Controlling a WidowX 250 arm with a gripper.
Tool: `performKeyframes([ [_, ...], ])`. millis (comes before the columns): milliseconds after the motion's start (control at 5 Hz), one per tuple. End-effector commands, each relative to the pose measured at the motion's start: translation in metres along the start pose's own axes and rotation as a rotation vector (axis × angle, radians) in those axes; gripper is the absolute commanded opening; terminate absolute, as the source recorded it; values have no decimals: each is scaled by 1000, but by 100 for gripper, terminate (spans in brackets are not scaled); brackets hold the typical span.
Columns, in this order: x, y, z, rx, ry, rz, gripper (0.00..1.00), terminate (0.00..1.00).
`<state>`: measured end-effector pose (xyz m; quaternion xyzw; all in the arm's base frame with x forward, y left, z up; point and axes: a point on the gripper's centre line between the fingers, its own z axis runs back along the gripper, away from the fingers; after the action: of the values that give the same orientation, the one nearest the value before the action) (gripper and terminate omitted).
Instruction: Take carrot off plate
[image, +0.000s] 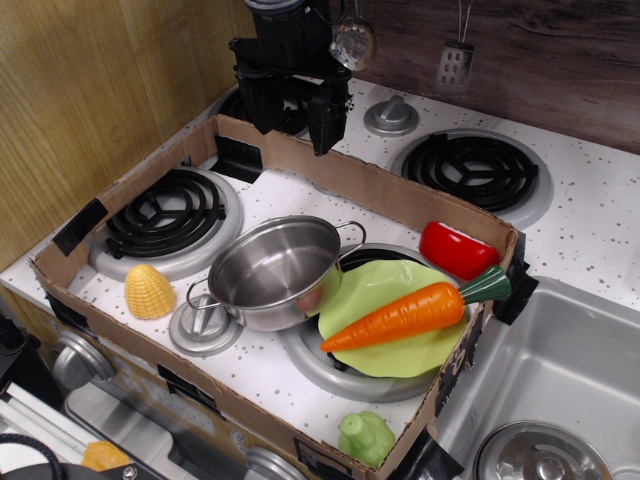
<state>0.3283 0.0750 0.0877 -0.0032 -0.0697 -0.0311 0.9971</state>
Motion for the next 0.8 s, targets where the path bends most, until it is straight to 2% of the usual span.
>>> performKeyframes([
  [0, 0, 0, 0, 0, 0, 0, 100, 0],
  [200, -1, -8, 8, 37, 0, -114, 100, 0],
  [400, -10, -18, 11, 30, -34, -171, 100, 0],
  [600, -23, -41, 18, 44, -36, -198, 100, 0],
])
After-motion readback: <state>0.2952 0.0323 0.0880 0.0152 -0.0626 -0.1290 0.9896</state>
